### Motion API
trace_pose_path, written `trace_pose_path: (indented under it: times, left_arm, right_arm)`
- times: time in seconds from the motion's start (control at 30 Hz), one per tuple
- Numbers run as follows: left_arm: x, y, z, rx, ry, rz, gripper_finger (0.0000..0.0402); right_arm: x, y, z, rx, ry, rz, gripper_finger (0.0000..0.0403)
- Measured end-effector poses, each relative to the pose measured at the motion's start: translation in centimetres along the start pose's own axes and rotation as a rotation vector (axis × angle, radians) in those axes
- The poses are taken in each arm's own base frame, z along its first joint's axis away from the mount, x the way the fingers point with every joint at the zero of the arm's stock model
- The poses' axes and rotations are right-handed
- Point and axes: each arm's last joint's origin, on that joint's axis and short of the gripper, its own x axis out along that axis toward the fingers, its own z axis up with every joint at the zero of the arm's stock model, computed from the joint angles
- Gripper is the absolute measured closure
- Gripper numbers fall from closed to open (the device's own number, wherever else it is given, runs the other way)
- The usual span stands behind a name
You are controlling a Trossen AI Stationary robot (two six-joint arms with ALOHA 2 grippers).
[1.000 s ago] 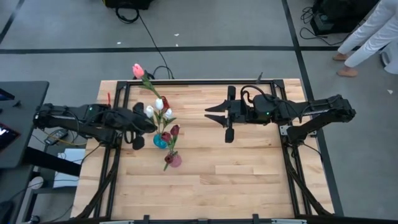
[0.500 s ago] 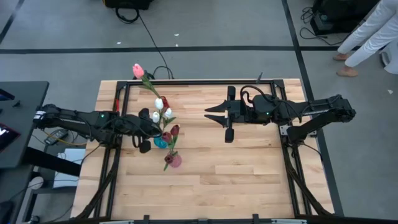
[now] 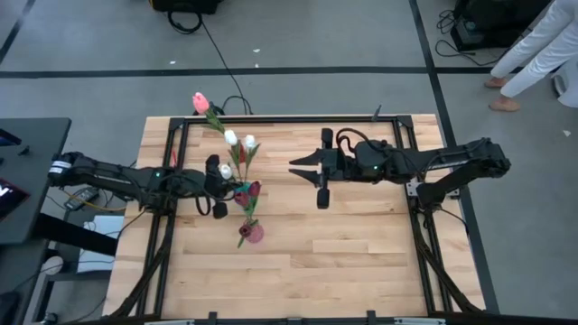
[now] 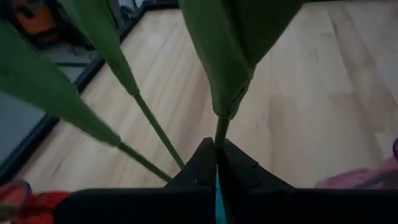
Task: Sort flowers into vase by color
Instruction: Put the white tulip into the blue vase
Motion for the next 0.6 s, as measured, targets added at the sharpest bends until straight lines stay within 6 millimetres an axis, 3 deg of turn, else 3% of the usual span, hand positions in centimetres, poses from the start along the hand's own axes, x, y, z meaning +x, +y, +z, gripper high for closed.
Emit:
trace_pose_path:
  times: [0.33,0.6]
  left_arm:
    - [2.1,0.8,0.4,0.004,-0.017,0.056,0.0394]
    - [4.6,2.6,0.8,-0.006,-0.056,0.048,0.0394]
  right_arm:
    - [0.1,0.0,0.3,0.002,-0.035,-0.003,0.0310]
    - [0.1,0.0,0.3,-0.003,-0.034,-0.003,0.0310]
